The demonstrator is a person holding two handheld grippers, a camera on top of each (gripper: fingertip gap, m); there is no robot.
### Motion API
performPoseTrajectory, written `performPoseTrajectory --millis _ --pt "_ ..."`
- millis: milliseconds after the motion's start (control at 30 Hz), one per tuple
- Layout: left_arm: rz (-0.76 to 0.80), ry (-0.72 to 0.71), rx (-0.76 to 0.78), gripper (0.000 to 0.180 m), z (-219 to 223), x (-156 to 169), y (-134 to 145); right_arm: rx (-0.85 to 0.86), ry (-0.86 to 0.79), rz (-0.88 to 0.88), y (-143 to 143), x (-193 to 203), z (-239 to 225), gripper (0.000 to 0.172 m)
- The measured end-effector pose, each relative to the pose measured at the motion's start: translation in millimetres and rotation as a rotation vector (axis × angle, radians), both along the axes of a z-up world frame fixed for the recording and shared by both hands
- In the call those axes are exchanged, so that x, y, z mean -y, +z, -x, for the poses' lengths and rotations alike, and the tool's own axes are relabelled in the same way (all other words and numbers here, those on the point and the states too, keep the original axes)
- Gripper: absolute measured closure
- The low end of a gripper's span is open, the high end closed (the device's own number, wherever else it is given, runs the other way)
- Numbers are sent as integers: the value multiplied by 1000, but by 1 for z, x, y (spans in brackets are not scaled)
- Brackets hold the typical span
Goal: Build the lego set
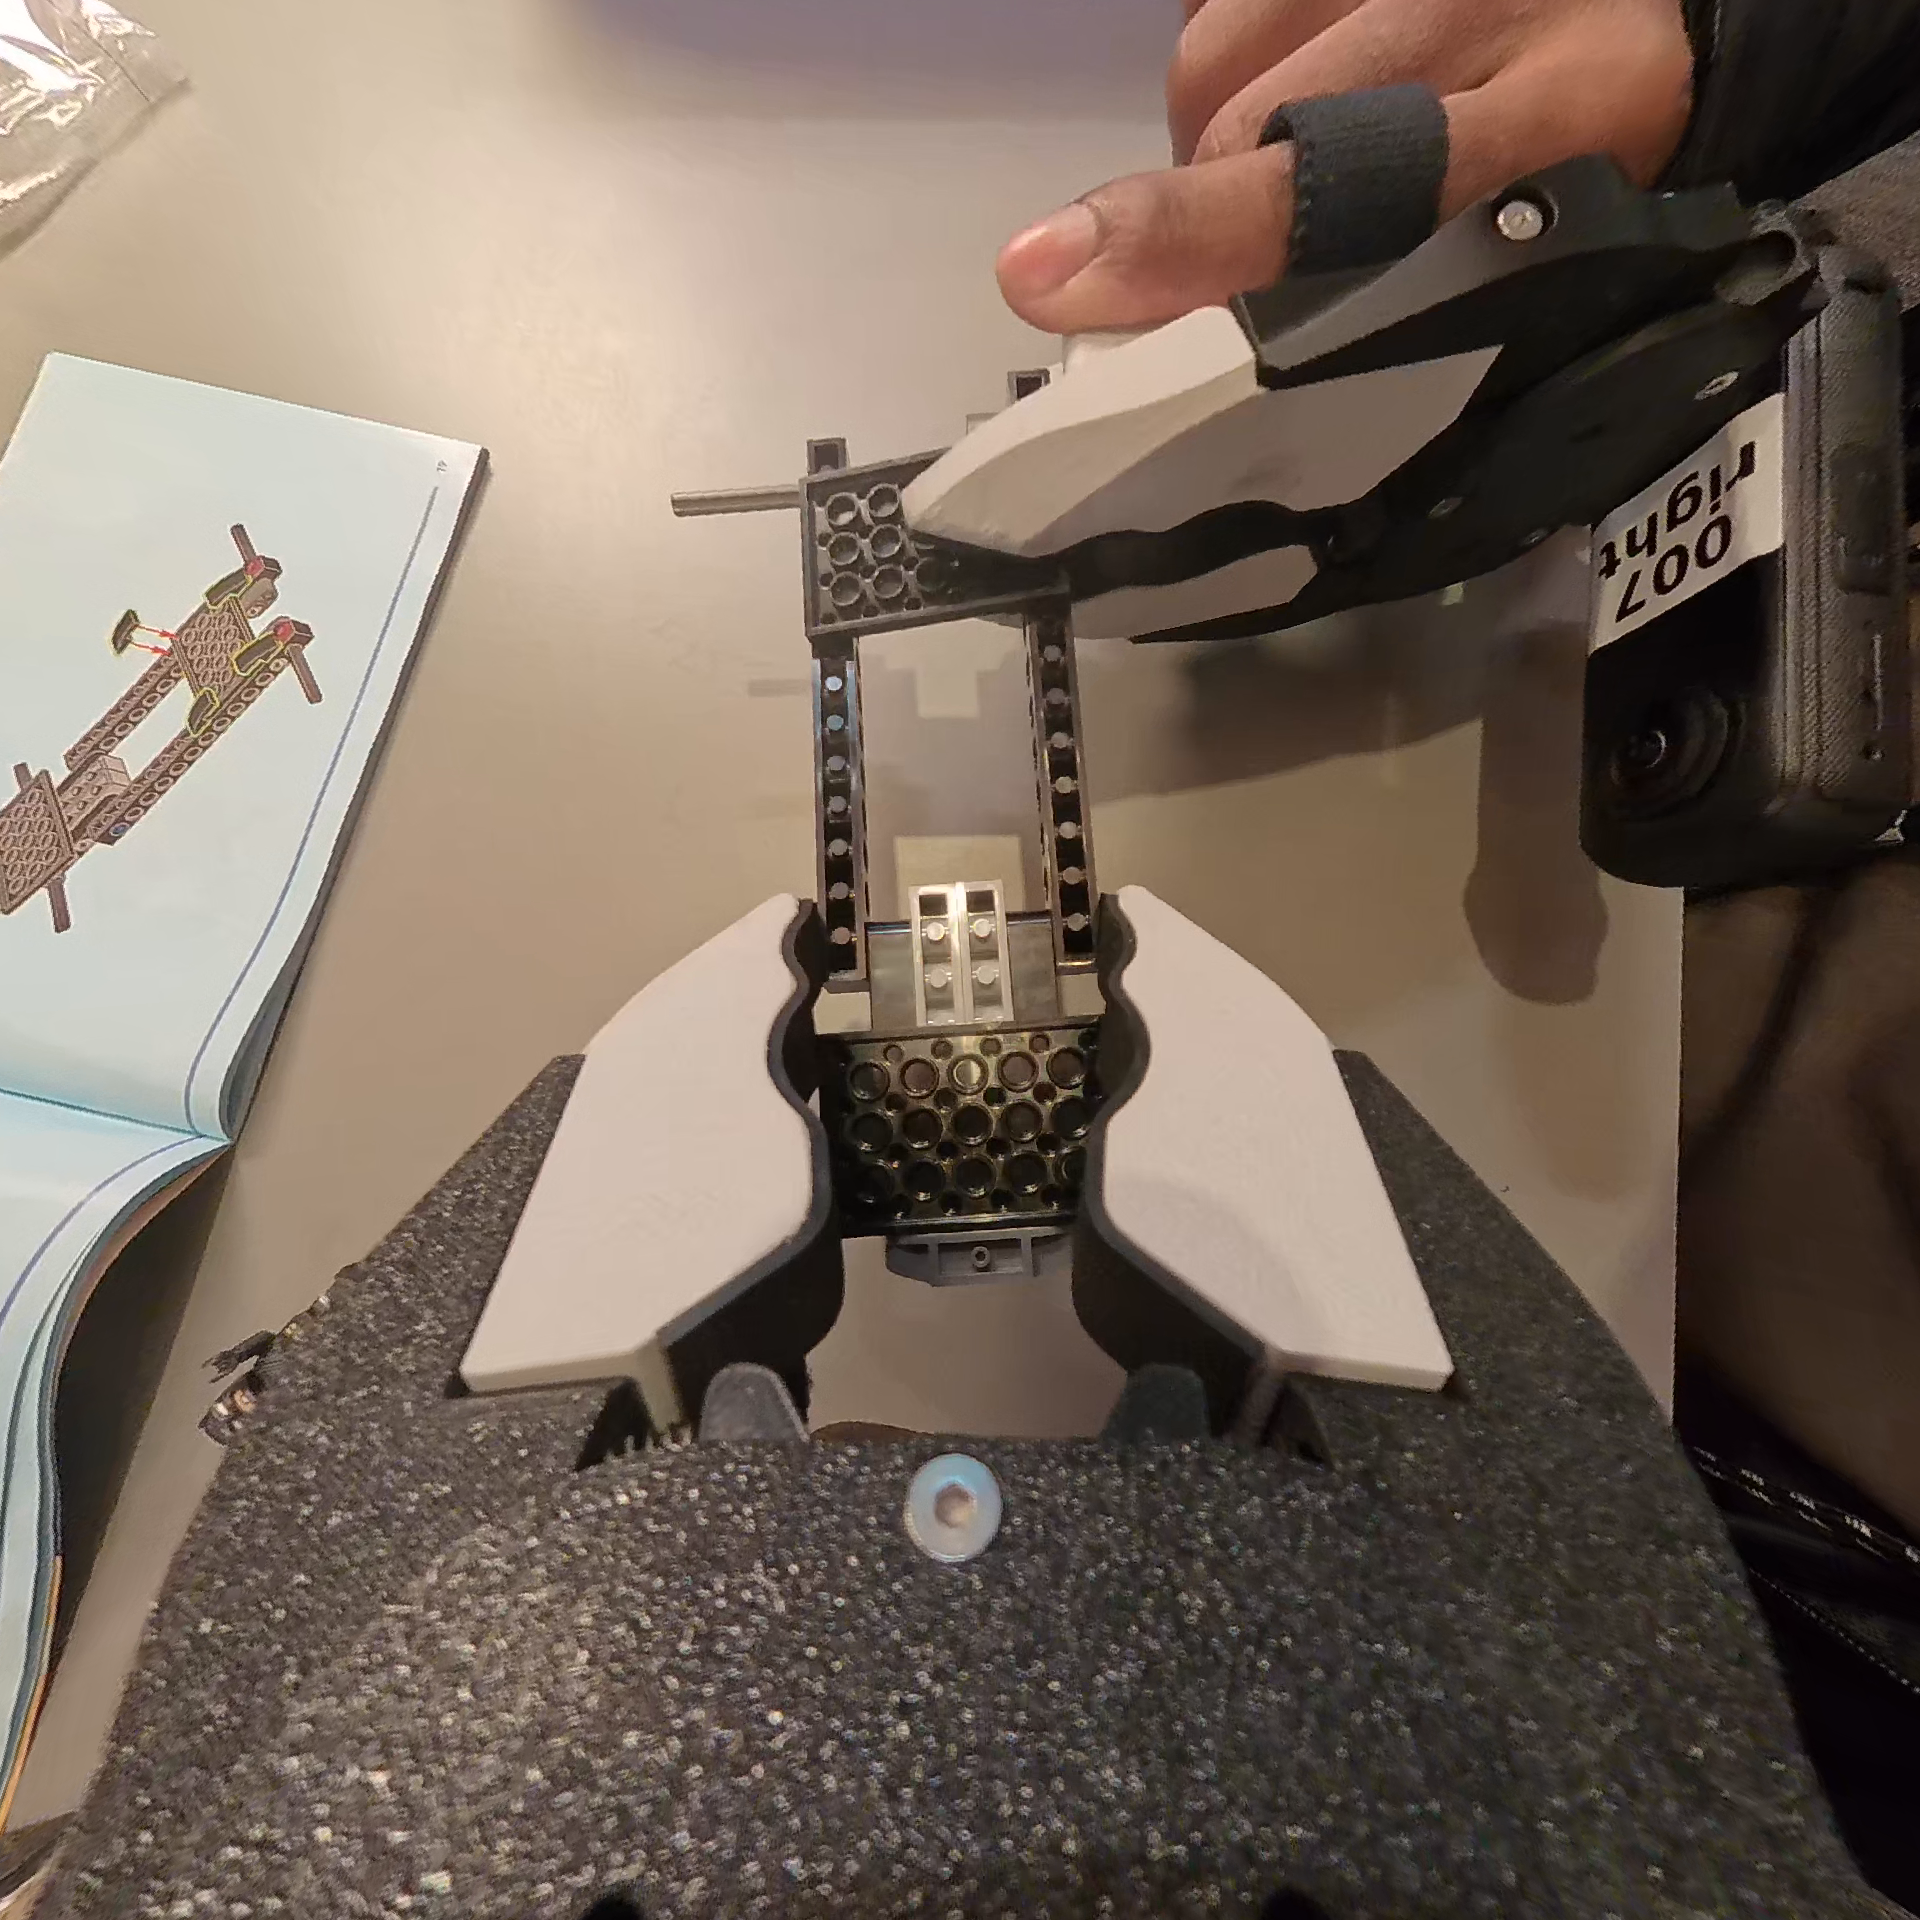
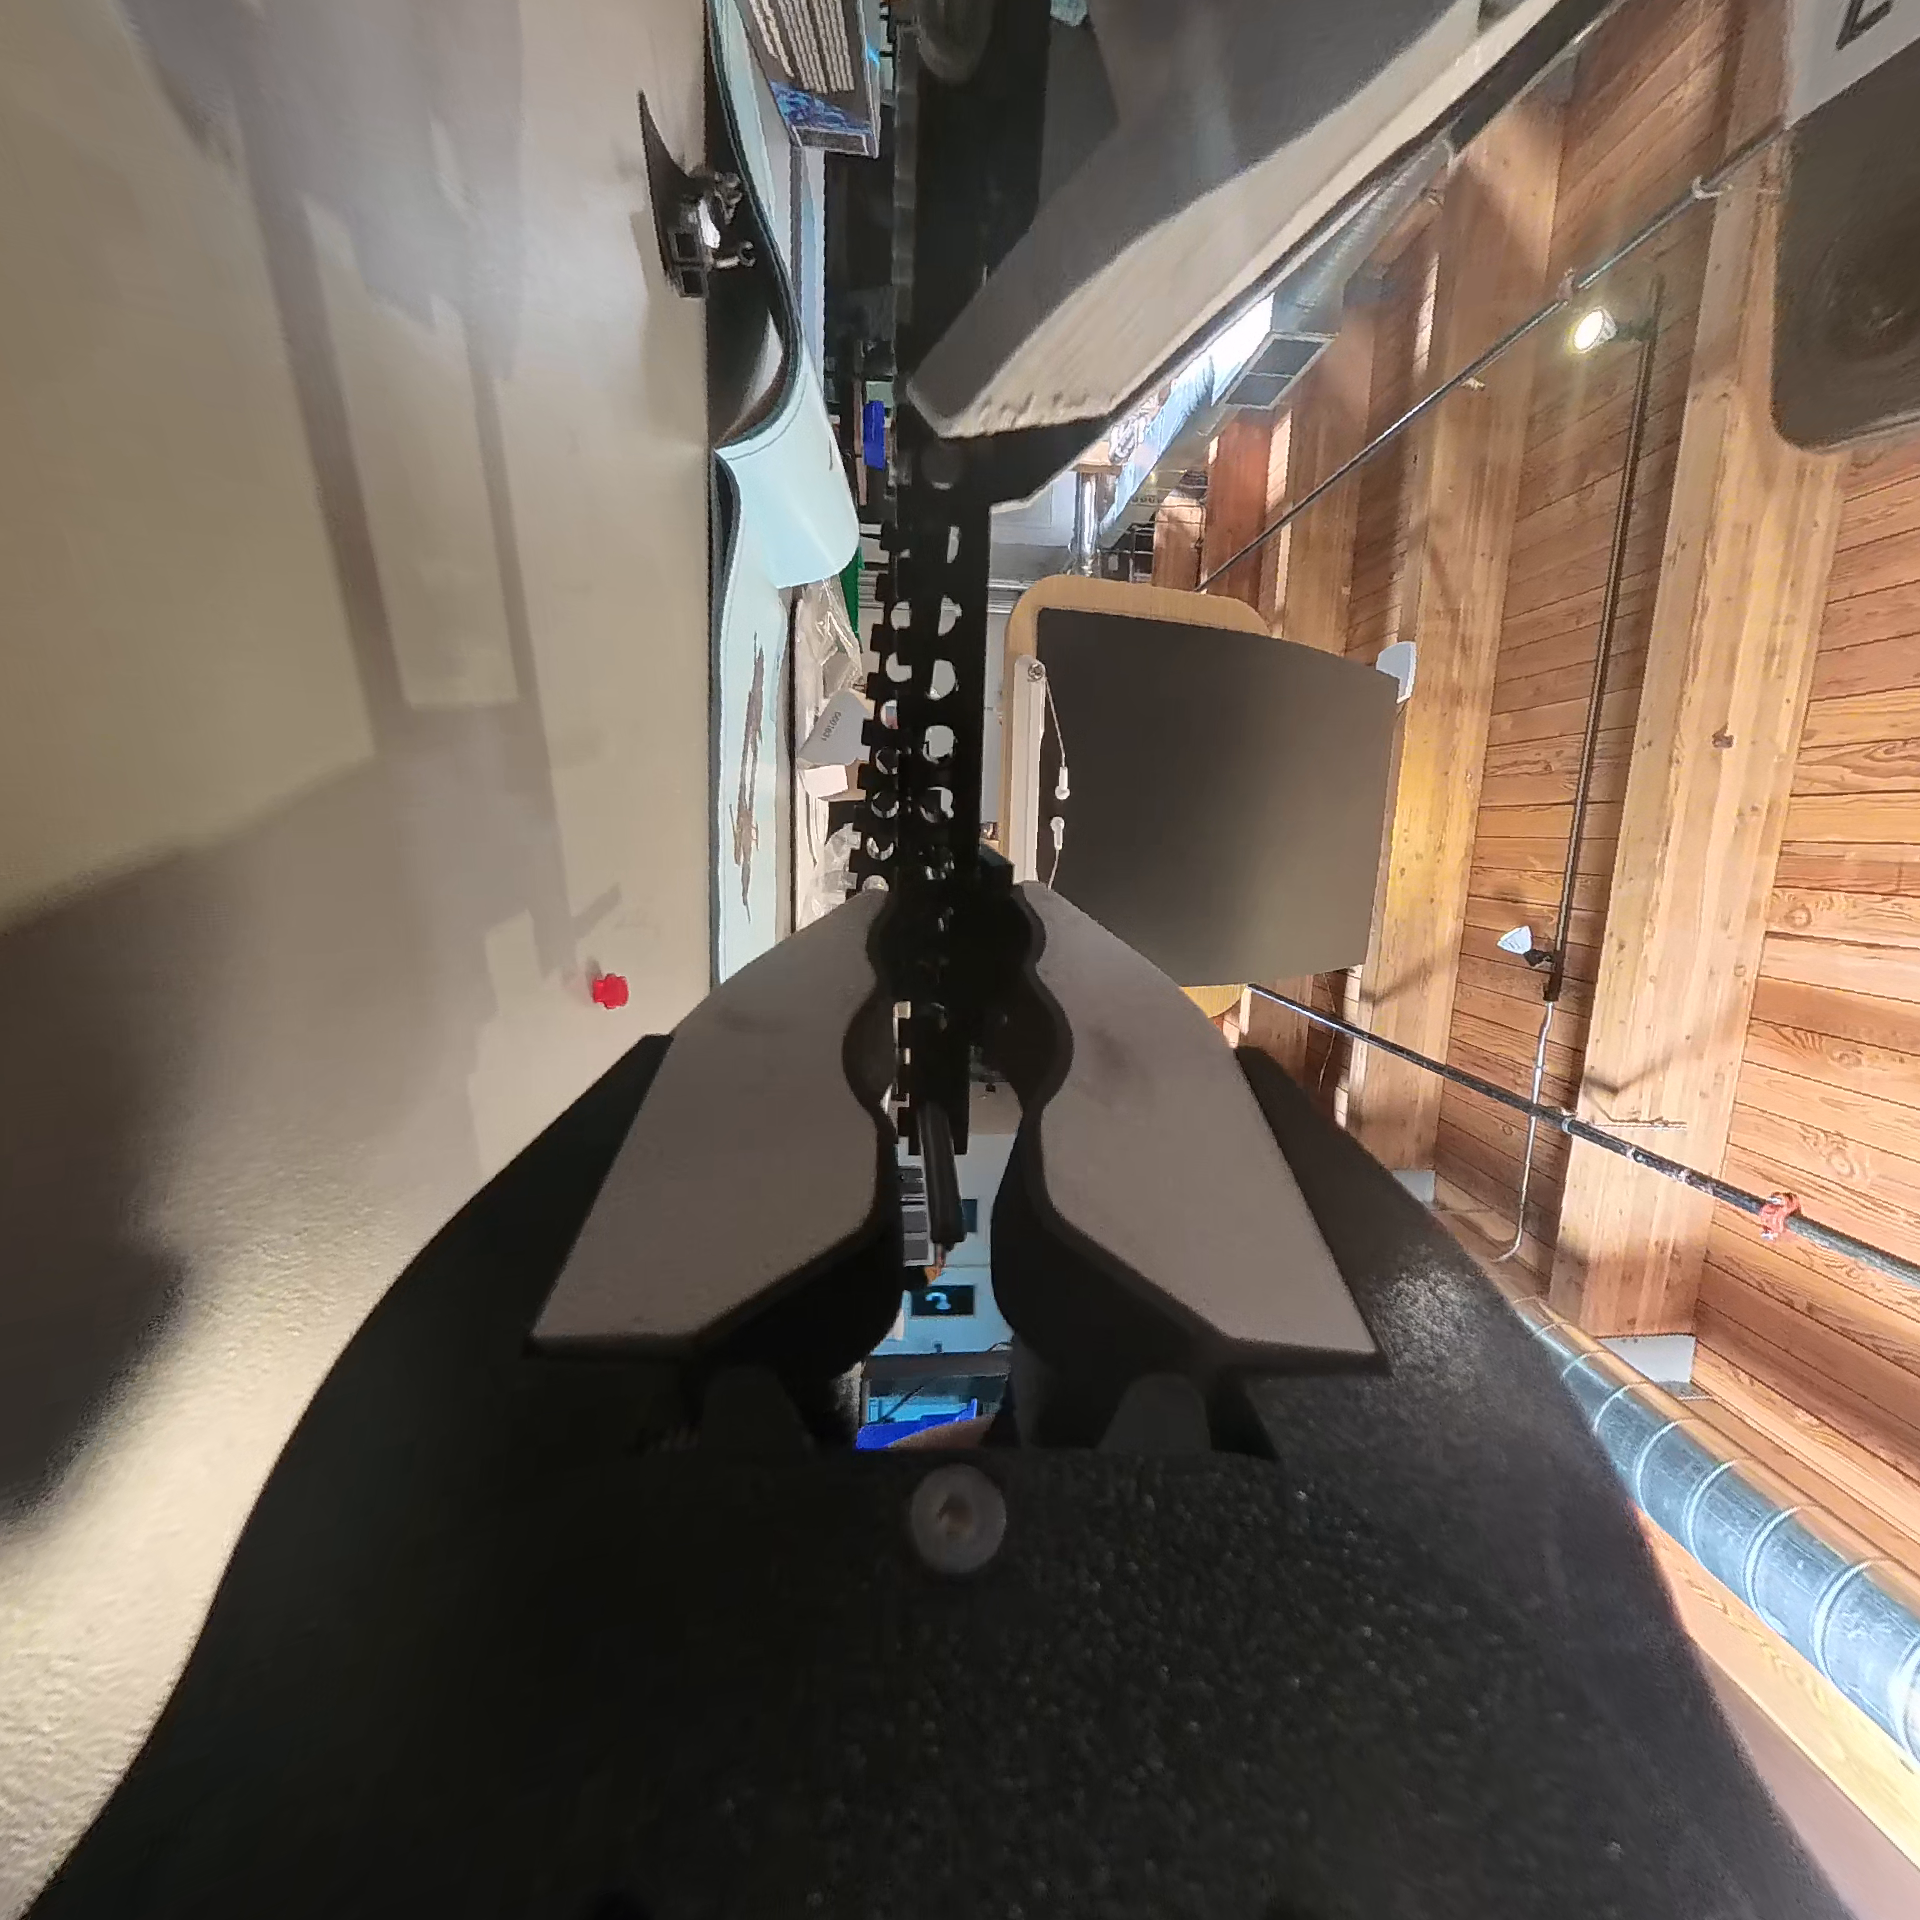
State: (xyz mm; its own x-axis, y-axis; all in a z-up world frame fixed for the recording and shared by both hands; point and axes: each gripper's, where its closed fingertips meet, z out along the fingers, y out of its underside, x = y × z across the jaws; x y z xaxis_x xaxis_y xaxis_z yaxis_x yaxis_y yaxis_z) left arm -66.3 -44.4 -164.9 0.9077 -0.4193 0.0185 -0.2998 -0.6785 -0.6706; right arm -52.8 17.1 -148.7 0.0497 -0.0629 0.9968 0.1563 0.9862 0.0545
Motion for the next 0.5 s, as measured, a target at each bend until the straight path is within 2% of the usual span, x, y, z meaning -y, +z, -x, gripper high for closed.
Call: performPoseTrajectory --millis 167,300,433,500 --pt "-10 -5 60 130 -3 0 3 -12 14 -31 1 0 -2 156" --pt "-49 3 158 130 1 -1 18 -31 43 -72 3 1 -5 156" --pt "-60 6 305 129 12 -6 34 -68 97 -137 7 5 -8 156" --pt "-52 4 439 129 16 -14 38 -91 130 -168 9 8 -10 156"
